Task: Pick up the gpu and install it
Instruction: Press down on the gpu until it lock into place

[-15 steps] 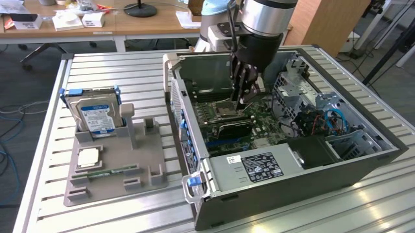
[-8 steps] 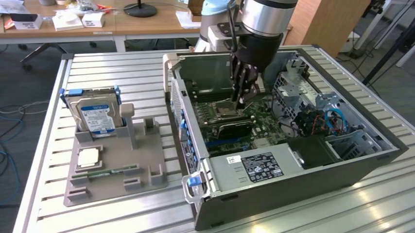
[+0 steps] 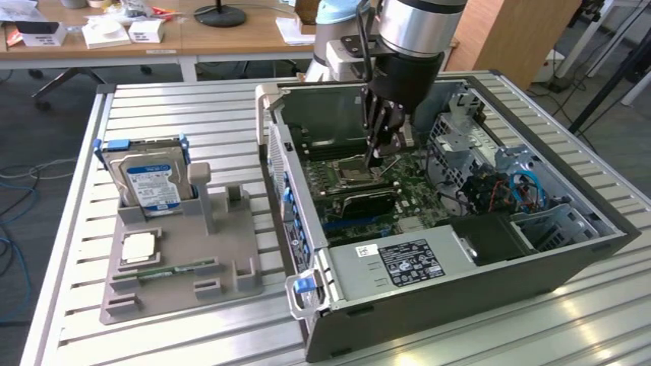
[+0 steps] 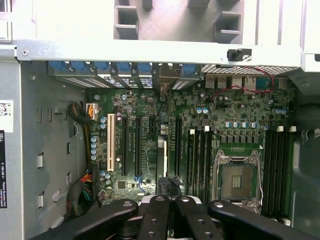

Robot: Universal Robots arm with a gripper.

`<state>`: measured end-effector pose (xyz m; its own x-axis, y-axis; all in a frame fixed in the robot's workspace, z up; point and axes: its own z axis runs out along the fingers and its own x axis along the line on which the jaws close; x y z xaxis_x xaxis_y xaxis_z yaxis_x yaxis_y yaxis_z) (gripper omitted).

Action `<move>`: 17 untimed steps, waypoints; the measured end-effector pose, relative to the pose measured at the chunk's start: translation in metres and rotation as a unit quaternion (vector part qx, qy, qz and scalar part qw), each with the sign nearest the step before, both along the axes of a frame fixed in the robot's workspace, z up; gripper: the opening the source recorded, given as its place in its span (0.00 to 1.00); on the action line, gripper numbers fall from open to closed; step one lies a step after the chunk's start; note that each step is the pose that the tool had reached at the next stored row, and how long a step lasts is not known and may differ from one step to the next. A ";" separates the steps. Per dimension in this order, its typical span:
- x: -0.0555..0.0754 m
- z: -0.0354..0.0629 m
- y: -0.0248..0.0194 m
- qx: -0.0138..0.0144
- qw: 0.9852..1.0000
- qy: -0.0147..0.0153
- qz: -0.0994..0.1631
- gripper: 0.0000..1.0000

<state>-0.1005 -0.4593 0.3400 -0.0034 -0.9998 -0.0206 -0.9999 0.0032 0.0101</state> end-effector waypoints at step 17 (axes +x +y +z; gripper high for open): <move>0.000 -0.0208 0.0000 0.000 1.000 0.000 0.000 0.10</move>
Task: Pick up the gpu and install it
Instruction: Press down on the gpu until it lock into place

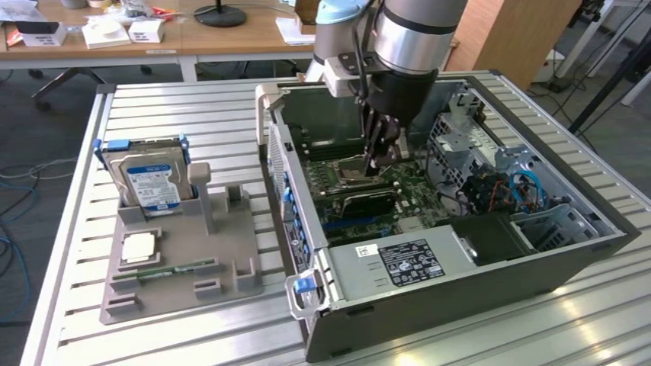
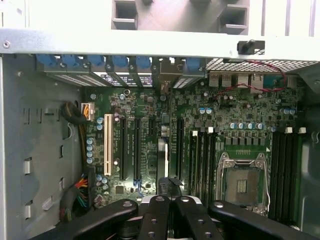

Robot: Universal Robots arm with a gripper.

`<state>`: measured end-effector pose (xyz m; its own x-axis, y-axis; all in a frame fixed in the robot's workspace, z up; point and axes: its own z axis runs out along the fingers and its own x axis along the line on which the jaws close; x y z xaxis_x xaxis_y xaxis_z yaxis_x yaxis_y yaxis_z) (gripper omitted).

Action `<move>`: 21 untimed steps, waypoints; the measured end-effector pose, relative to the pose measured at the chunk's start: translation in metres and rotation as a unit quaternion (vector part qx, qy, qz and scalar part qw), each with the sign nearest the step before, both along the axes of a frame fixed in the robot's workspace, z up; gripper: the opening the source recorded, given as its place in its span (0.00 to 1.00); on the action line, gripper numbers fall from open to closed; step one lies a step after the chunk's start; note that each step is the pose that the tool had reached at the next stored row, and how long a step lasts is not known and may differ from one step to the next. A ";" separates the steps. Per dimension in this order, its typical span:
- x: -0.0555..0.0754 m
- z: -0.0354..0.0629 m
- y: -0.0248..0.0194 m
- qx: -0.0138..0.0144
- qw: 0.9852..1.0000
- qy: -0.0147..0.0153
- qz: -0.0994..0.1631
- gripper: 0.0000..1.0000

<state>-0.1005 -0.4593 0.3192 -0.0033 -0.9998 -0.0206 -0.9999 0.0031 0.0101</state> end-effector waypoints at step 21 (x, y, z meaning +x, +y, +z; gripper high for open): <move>0.000 -0.0169 0.0064 0.000 1.000 0.000 0.000 0.10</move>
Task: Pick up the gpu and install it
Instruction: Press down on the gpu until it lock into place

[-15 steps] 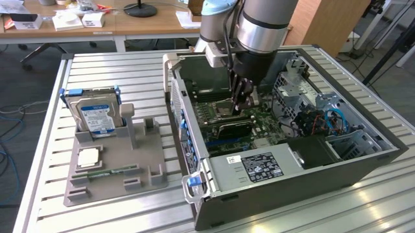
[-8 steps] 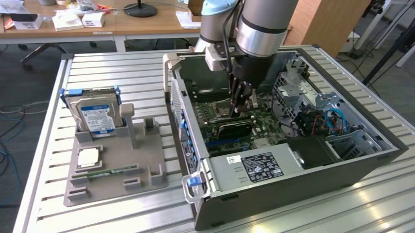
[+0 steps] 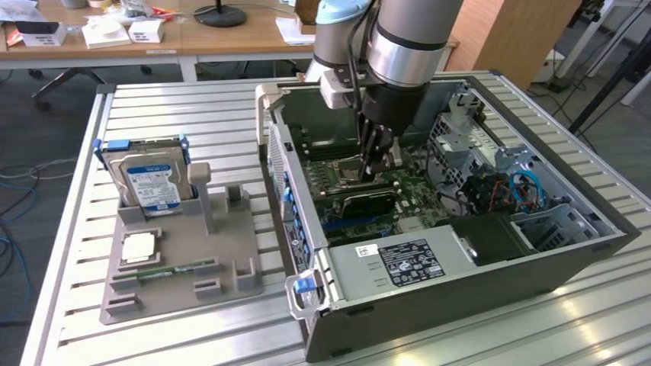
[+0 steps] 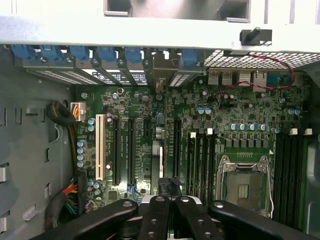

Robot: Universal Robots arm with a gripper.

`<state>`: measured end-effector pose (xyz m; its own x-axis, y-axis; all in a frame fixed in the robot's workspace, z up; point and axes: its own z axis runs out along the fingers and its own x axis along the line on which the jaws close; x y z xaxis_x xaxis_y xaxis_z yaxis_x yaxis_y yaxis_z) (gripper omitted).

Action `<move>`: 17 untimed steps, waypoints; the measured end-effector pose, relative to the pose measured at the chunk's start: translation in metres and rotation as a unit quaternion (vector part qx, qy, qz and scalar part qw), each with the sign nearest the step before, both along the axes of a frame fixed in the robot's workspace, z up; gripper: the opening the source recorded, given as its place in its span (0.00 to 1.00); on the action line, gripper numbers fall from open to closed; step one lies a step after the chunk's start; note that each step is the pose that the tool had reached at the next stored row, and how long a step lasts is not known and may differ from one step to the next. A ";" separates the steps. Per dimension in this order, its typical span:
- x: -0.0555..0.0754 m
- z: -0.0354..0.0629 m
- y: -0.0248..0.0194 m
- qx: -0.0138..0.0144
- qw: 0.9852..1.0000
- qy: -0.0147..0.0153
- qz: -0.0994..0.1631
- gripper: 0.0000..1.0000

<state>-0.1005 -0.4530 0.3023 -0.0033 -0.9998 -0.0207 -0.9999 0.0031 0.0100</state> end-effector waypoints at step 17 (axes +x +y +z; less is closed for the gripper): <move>0.000 -0.0202 0.0000 0.000 1.000 0.000 0.000 0.10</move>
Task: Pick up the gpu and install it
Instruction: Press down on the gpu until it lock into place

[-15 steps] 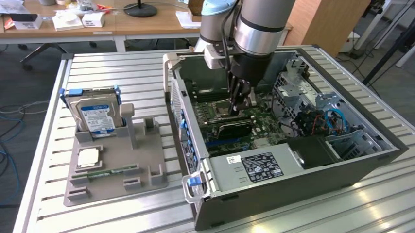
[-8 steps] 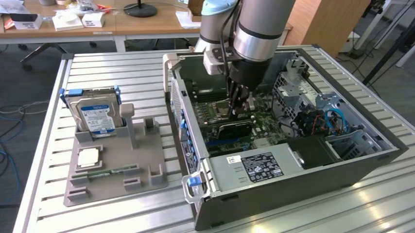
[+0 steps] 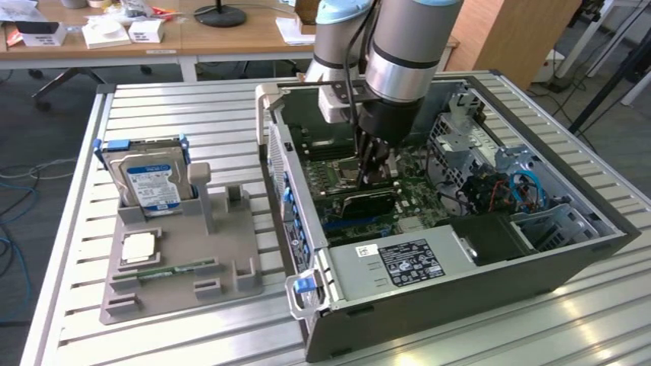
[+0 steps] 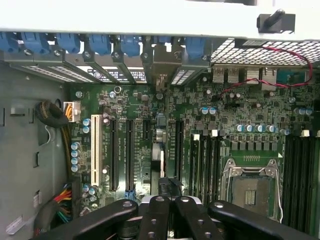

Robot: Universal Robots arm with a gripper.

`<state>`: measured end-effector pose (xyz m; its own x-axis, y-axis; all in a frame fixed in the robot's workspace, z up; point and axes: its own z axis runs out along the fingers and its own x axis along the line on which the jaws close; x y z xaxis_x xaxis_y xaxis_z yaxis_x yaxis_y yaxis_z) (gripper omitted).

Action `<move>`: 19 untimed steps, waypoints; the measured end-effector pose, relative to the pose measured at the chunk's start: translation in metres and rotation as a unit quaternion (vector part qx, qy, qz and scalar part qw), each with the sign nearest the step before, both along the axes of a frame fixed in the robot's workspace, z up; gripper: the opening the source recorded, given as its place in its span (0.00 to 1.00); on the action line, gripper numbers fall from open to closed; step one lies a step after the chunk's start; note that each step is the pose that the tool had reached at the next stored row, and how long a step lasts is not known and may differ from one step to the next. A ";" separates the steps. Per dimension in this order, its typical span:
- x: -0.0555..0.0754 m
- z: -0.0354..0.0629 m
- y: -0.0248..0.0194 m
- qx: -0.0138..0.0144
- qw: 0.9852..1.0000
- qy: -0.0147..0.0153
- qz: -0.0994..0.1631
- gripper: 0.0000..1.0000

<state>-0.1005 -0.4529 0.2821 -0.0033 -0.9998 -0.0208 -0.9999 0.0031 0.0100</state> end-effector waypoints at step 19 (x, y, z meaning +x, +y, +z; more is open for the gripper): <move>-0.001 -0.0080 -0.0007 0.000 1.000 0.000 0.000 0.10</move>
<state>-0.1013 -0.4536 0.2741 -0.0032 -0.9998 -0.0207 -0.9999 0.0030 0.0100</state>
